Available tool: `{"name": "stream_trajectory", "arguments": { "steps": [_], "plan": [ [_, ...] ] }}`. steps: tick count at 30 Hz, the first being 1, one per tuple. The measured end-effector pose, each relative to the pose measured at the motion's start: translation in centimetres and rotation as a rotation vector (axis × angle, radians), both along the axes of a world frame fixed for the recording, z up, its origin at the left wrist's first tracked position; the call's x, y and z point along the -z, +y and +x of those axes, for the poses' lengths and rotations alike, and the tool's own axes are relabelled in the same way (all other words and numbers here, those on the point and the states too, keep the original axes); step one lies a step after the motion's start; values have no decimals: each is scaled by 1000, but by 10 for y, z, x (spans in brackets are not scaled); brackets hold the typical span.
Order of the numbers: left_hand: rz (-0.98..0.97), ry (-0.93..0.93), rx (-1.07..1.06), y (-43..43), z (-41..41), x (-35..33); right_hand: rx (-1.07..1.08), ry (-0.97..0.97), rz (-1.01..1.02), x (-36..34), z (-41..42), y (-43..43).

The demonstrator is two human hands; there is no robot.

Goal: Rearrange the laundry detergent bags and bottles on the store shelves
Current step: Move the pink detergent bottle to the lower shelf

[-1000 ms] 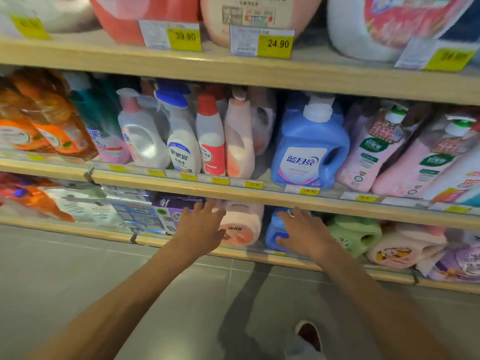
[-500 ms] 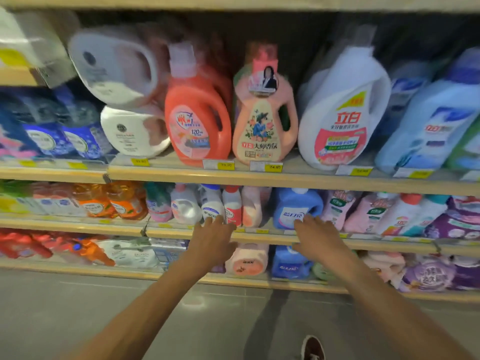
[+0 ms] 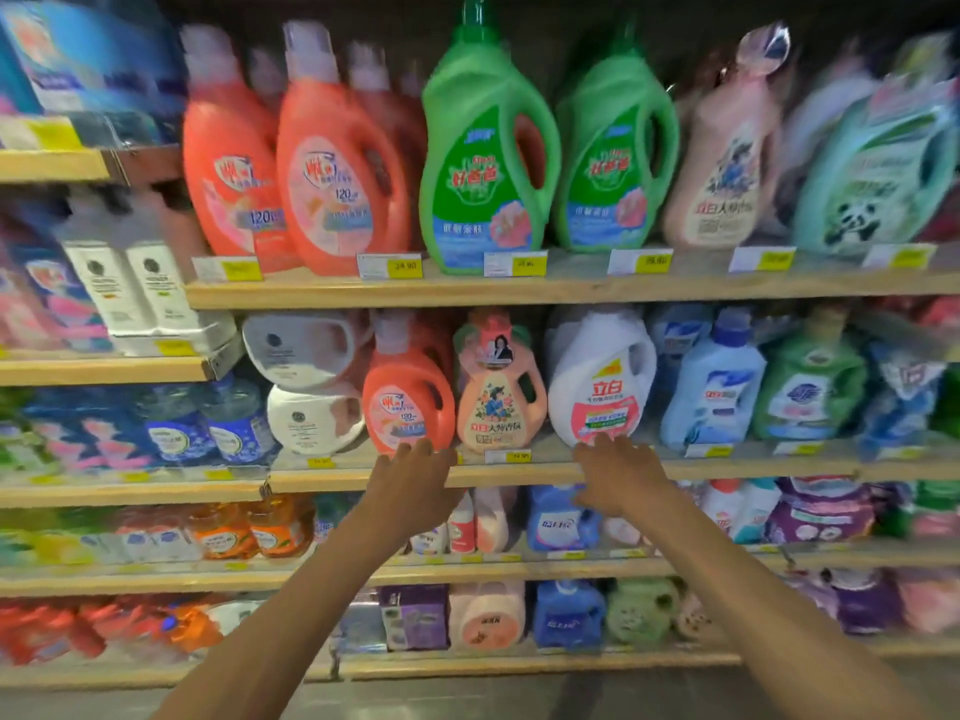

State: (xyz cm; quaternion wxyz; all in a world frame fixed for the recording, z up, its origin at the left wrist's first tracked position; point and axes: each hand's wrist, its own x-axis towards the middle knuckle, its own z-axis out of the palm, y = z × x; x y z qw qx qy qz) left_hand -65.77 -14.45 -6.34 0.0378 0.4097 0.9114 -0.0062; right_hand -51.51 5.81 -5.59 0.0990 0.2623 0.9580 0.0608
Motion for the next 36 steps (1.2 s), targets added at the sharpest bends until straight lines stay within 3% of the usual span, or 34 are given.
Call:
{"name": "stream_trajectory", "arguments": {
  "steps": [7,21,36],
  "plan": [
    [50,64,32,8,24,-56,31,74,0,-62,31,0],
    [142,101,-11,46,67,-110,-10,154,11,-99,76,48],
    [287,224,-188,32,53,-143,-215,304,25,-146,35,61]
  ]
}}
